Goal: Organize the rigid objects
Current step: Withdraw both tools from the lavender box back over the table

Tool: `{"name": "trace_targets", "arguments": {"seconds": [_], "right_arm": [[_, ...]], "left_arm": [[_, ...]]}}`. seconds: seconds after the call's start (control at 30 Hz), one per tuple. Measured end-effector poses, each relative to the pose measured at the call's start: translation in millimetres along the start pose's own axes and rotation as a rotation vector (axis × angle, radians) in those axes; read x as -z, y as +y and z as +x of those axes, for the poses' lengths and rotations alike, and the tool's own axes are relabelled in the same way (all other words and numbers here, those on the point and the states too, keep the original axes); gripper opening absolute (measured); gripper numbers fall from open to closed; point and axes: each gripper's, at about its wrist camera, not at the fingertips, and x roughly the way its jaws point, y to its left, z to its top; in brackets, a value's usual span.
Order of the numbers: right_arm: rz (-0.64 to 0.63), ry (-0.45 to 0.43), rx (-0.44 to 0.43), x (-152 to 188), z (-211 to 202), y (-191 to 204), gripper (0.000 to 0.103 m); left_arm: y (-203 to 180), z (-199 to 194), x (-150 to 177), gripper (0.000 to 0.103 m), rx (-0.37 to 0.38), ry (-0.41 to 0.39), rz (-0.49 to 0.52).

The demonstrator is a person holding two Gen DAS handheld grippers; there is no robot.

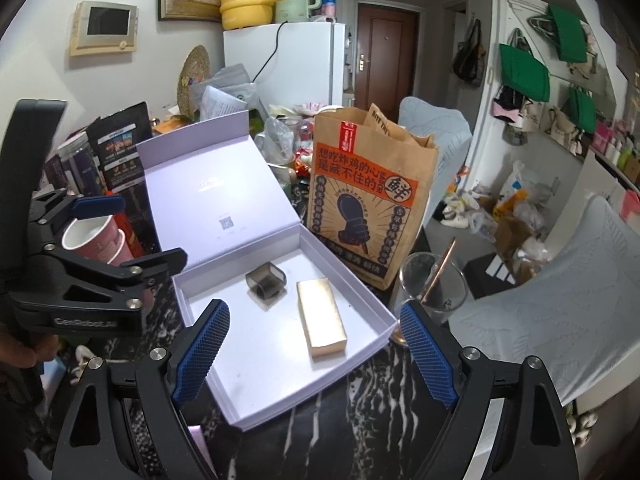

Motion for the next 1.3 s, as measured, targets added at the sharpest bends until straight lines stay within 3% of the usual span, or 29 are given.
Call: {"name": "trace_targets", "arguments": {"seconds": [0.87, 1.3], "right_arm": [[-0.003, -0.079, -0.009, 34.0, -64.8, 31.5, 0.088], [-0.084, -0.121, -0.027, 69.8, -81.0, 71.0, 0.093]], "left_arm": [[17.1, -79.4, 51.9, 0.103, 0.025, -0.134, -0.070], [19.5, -93.4, 93.3, 0.103, 0.017, -0.094, -0.099]]}}
